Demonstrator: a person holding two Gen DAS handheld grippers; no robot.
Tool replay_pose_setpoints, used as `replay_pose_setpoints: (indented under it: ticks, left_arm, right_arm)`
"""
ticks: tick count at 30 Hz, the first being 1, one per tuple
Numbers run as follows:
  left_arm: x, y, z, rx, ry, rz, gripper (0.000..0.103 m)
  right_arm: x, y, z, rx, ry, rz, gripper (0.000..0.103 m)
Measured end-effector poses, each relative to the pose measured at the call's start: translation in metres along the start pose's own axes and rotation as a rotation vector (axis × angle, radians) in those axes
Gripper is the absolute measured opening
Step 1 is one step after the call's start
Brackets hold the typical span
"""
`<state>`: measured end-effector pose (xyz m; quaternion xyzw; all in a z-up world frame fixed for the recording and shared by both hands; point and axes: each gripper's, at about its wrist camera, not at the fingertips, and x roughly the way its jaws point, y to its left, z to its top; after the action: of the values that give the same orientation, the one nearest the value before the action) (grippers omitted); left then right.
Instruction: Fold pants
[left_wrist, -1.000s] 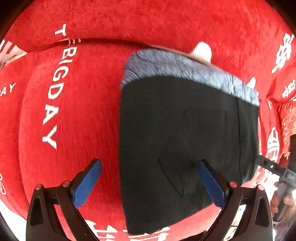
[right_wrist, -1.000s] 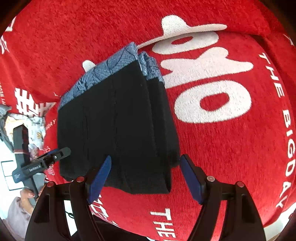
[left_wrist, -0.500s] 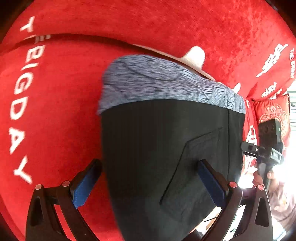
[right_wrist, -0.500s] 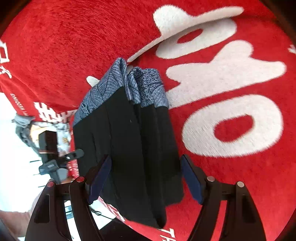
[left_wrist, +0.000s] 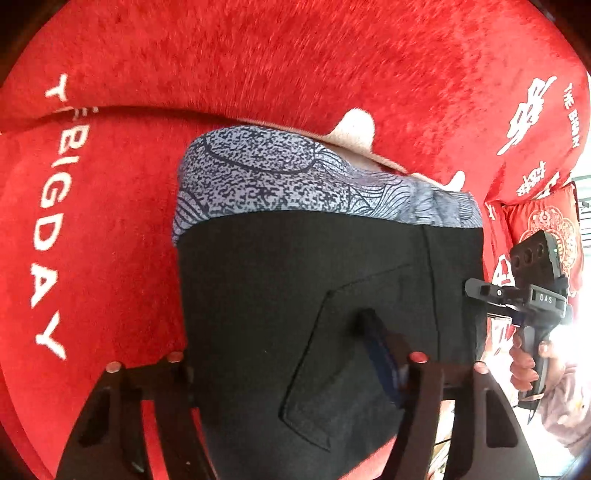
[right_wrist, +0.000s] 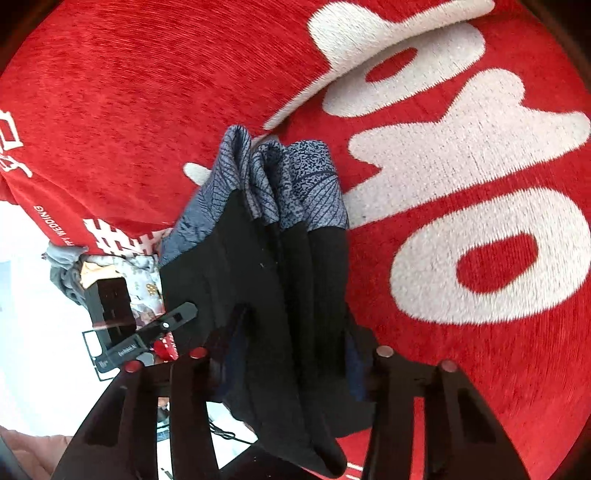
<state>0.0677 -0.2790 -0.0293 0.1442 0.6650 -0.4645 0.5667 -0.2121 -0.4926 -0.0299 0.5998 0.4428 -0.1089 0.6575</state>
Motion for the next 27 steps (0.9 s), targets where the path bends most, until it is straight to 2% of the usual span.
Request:
replay_pose_setpoints:
  ticks: [1,4,10,15,17,20,23,27]
  left_arm:
    - [-0.006,0.000,-0.003,-0.003,-0.007,-0.004,0.065]
    - [-0.021,0.001,-0.012,-0.004,-0.021,-0.010,0.065]
    - [-0.039,0.001,-0.041,-0.011,-0.003,0.021,0.065]
    - [-0.049,0.017,-0.074,-0.014,0.010,0.084,0.065]
    - [-0.040,0.025,-0.082,-0.024,0.026,0.141,0.066]
    - [-0.031,0.028,-0.086,-0.002,-0.010,0.214,0.087]
    - [-0.032,0.043,-0.087,-0.026,-0.011,0.205,0.102]
    - [-0.030,0.050,-0.088,-0.068,0.003,0.186,0.103]
  right_arm:
    - [-0.003,0.001,-0.001,0.007,-0.008,0.010,0.044]
    - [-0.011,0.008,-0.010,0.006,-0.014,0.040,0.043]
    - [-0.004,0.023,-0.044,-0.006,0.046,0.048,0.043]
    - [0.008,0.027,-0.079,0.000,0.066,0.059,0.043]
    - [0.015,0.029,-0.086,-0.022,0.072,0.033,0.043]
    - [0.025,0.031,-0.090,-0.058,0.052,-0.054,0.043]
    - [0.034,0.023,-0.085,-0.031,0.046,-0.105,0.049]
    - [0.034,0.020,-0.084,-0.083,0.035,-0.203,0.068]
